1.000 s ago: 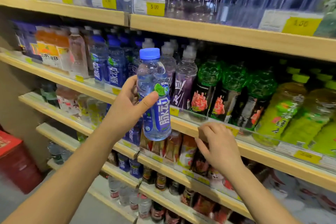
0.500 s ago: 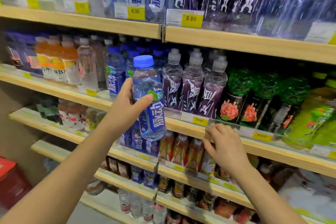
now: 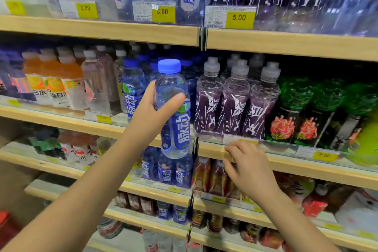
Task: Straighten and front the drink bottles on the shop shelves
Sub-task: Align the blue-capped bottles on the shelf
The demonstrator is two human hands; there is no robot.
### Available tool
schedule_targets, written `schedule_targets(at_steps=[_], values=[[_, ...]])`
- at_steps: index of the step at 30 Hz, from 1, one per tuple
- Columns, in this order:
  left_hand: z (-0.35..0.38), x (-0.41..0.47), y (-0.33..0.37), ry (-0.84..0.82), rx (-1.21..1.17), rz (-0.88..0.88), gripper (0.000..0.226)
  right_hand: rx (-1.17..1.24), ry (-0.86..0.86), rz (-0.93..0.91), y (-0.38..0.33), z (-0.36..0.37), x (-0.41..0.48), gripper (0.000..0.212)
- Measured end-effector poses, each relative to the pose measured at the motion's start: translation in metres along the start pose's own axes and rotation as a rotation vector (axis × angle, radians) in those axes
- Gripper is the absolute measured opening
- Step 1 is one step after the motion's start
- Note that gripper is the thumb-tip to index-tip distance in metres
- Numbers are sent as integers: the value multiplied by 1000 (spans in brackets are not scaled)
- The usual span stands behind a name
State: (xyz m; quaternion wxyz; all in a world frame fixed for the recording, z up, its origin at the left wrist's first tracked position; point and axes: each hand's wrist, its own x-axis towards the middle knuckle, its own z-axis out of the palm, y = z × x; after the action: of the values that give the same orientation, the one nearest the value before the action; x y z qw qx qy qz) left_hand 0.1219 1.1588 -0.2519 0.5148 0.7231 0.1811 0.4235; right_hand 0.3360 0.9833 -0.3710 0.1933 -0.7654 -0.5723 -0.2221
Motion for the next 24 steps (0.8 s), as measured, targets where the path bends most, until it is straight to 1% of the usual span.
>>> schedule_targets(at_steps=[5,10,15,18,21,22,24], values=[[-25,20,10,-154,19,86,48,-41,29,98,-24,8,3,28],[-39,43,16,-266,64,169,43,-86,33,162,-39,12,-1,34],[-40,56,12,-278,61,202,55,-124,-37,172,-41,6,4,36],[-37,61,5,-267,85,188,57,-145,-95,159,-41,4,4,39],[-36,70,1,-237,119,163,61,-141,-104,146,-40,4,2,39],[-35,73,1,-231,143,158,59,-138,-97,147,-40,4,1,39],[-34,77,2,-212,195,150,45,-143,-86,142,-41,5,0,39]])
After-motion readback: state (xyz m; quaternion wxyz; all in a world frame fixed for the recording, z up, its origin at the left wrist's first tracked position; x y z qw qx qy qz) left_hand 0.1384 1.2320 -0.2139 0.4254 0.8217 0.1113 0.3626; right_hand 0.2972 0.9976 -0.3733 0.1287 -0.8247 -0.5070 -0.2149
